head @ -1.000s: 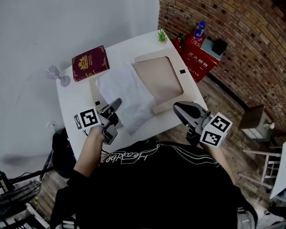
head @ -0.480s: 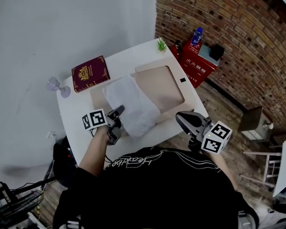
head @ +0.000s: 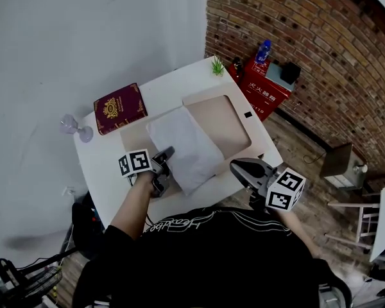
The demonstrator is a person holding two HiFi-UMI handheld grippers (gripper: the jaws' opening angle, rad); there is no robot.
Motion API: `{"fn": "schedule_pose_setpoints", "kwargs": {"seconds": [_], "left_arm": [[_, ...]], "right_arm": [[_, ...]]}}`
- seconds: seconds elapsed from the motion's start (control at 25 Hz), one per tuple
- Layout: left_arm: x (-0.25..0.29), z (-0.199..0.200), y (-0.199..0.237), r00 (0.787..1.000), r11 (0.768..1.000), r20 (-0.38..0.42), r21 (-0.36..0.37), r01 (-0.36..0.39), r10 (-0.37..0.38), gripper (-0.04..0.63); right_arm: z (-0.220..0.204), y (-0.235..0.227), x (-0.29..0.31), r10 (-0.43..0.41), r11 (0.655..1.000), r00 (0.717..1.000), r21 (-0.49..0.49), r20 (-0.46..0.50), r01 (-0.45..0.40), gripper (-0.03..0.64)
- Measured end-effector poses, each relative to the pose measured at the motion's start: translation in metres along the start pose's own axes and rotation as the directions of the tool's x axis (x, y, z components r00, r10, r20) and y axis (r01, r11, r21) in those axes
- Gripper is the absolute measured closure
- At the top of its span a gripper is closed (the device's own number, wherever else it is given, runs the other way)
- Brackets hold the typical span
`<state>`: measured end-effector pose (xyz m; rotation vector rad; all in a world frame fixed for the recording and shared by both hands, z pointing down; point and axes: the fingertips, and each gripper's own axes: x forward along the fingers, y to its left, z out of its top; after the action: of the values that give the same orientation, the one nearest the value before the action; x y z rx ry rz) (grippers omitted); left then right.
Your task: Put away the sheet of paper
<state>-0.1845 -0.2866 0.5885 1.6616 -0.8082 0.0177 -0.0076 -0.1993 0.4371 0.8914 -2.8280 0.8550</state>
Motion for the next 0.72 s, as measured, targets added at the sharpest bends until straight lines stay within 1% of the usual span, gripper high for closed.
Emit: {"fn": "schedule_pose_setpoints", "kwargs": {"seconds": [0.16, 0.44, 0.56, 0.72], "left_arm": [[0.009, 0.0, 0.003, 1.0, 1.0, -0.008, 0.0, 0.004, -0.004, 0.564], [0.026, 0.002, 0.0, 1.0, 1.0, -0.005, 0.005, -0.026, 0.026, 0.563], [0.035, 0.005, -0.004, 0.999, 0.999, -0.001, 0.011, -0.048, 0.048, 0.564], [0.048, 0.001, -0.007, 0.997, 0.997, -0.008, -0.005, -0.076, 0.075, 0.564]], "right_arm": [[-0.006, -0.001, 0.006, 0.006, 1.0, 1.0, 0.01, -0.007, -0.006, 0.614], [-0.003, -0.01, 0.004, 0.025, 1.0, 1.0, 0.015, -0.003, -0.025, 0.614], [0.004, -0.018, 0.005, 0.052, 0.999, 0.999, 0.015, -0.001, -0.052, 0.614], [0.015, -0.024, 0.004, 0.091, 0.996, 0.996, 0.009, -0.006, -0.091, 0.614]]}}
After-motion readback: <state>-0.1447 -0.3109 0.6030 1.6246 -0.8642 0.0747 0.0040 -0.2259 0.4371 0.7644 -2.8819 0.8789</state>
